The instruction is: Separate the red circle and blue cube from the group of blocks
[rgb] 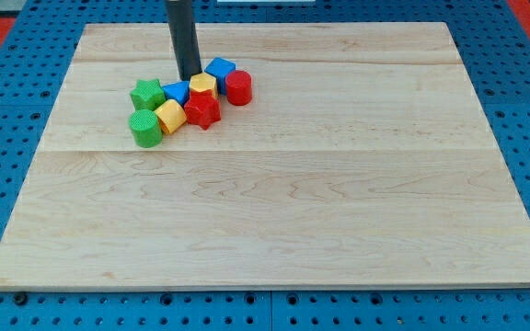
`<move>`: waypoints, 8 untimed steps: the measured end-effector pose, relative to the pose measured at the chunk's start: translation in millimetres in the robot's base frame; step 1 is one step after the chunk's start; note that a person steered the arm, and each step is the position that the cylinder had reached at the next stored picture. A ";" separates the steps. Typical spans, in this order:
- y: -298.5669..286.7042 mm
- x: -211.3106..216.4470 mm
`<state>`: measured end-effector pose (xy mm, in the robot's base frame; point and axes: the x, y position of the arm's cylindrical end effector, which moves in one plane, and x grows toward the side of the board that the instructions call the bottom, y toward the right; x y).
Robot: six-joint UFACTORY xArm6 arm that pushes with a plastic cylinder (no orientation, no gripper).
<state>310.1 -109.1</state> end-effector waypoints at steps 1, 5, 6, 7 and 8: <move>49.7 -25.3; 75.2 125.4; 90.4 149.3; 84.2 131.0; 93.4 107.1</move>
<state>417.2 -15.7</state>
